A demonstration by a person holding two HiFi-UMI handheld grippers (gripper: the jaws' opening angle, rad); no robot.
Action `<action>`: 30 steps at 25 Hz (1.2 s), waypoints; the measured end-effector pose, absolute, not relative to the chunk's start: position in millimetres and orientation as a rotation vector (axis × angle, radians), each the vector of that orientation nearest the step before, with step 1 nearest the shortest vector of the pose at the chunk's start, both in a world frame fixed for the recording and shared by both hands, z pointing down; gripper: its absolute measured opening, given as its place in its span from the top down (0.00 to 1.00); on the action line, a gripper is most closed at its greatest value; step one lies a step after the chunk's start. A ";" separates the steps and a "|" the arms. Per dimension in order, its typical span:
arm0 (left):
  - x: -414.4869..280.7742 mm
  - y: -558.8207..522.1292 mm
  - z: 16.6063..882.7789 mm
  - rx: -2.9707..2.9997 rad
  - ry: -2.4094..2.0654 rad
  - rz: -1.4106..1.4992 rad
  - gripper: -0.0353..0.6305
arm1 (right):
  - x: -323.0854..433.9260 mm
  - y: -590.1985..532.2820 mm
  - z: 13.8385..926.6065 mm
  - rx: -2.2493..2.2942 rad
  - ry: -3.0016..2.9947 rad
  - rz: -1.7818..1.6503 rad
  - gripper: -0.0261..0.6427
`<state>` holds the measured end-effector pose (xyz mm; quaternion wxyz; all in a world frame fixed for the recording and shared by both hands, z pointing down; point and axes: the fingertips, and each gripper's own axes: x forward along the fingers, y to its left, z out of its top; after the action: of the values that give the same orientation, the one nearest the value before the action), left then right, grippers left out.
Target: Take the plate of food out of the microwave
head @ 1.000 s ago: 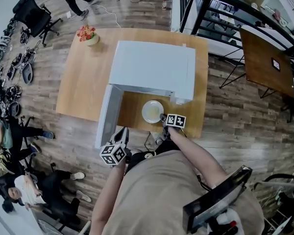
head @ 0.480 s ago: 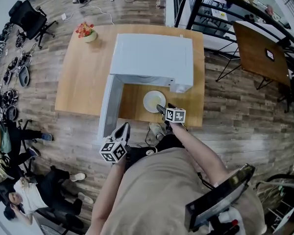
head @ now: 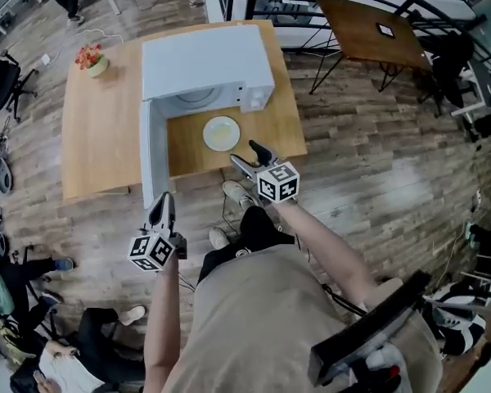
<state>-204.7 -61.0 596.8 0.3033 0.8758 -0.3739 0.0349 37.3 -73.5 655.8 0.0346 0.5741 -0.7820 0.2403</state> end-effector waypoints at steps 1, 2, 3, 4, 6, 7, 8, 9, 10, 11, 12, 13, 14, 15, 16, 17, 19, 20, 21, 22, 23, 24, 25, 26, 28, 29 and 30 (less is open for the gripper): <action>-210.0 -59.3 596.0 2.337 -0.984 0.081 0.94 | 27.7 -63.3 635.0 1.767 -2.424 0.672 0.48; -211.7 -56.5 596.4 2.351 -0.970 0.076 0.94 | 20.8 -51.6 613.5 1.774 -2.441 0.613 0.51; -210.3 -52.3 597.5 2.360 -0.952 0.077 0.94 | 16.7 -38.0 592.3 1.786 -2.456 0.560 0.52; -207.2 -46.0 598.8 2.362 -0.933 0.077 0.94 | 14.9 -22.6 572.4 1.800 -2.469 0.516 0.52; -200.8 -28.5 599.1 2.352 -0.897 0.065 0.94 | 16.1 10.5 538.2 1.832 -2.488 0.448 0.52; -198.3 -19.1 597.9 2.347 -0.882 0.056 0.94 | 18.2 25.8 523.6 1.851 -2.492 0.418 0.52; -196.5 -10.3 596.2 2.346 -0.868 0.050 0.94 | 20.7 39.5 510.8 1.872 -2.491 0.392 0.52; -195.5 -2.4 594.2 2.351 -0.856 0.050 0.94 | 23.2 51.9 500.3 1.897 -2.488 0.368 0.52; -195.1 4.6 592.0 2.361 -0.845 0.055 0.94 | 25.8 63.3 492.2 1.922 -2.482 0.348 0.52; -195.0 11.0 589.5 2.373 -0.837 0.063 0.94 | 28.6 74.5 486.4 1.947 -2.472 0.330 0.52; -195.0 17.1 586.5 2.386 -0.831 0.068 0.94 | 31.7 85.8 482.6 1.969 -2.460 0.311 0.52; -194.8 22.7 582.9 2.399 -0.830 0.070 0.94 | 35.2 97.1 480.6 1.986 -2.445 0.294 0.52; -194.5 27.9 579.0 2.413 -0.833 0.068 0.94 | 39.0 108.3 480.6 1.998 -2.428 0.282 0.52; -194.0 32.5 574.9 2.426 -0.841 0.063 0.94 | 43.2 119.0 481.9 2.005 -2.413 0.274 0.52; -193.6 36.5 571.0 2.437 -0.853 0.055 0.94 | 47.5 128.9 484.0 2.009 -2.398 0.272 0.52; -193.3 40.2 567.6 2.443 -0.869 0.047 0.94 | 51.8 137.8 486.7 2.010 -2.386 0.276 0.52; -192.8 48.9 564.1 2.433 -0.906 0.036 0.94 | 59.0 152.6 494.0 2.002 -2.363 0.294 0.52; -192.4 55.5 563.6 2.419 -0.923 0.033 0.94 | 61.6 159.4 497.7 1.993 -2.352 0.301 0.52; -191.5 64.1 563.5 2.405 -0.935 0.032 0.94 | 63.6 166.2 500.6 1.983 -2.344 0.304 0.52; -189.8 74.1 563.6 2.395 -0.943 0.032 0.94 | 65.3 172.9 502.6 1.972 -2.343 0.304 0.52; -187.3 84.8 564.1 2.390 -0.946 0.035 0.94 | 66.9 179.2 504.1 1.961 -2.348 0.303 0.52; -184.4 95.3 565.6 2.388 -0.947 0.043 0.94 | 68.7 184.9 506.3 1.952 -2.355 0.307 0.53; -181.5 105.1 567.8 2.385 -0.948 0.053 0.94 | 70.8 190.3 509.2 1.945 -2.364 0.317 0.53; -179.1 114.6 570.3 2.381 -0.951 0.063 0.94 | 72.8 195.8 512.6 1.940 -2.374 0.332 0.53; -176.8 135.9 573.9 2.375 -0.966 0.074 0.94 | 74.5 210.0 520.3 1.922 -2.401 0.362 0.53; -176.6 146.8 574.8 2.376 -0.978 0.075 0.94 | 74.5 217.4 524.7 1.907 -2.414 0.367 0.54; -176.5 155.7 575.8 2.377 -0.991 0.074 0.94 | 75.1 222.6 529.6 1.892 -2.423 0.369 0.56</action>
<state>-176.5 155.7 575.8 0.2789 0.8859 -0.3695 0.0276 75.1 222.6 529.6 0.0226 0.6108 -0.7825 0.1192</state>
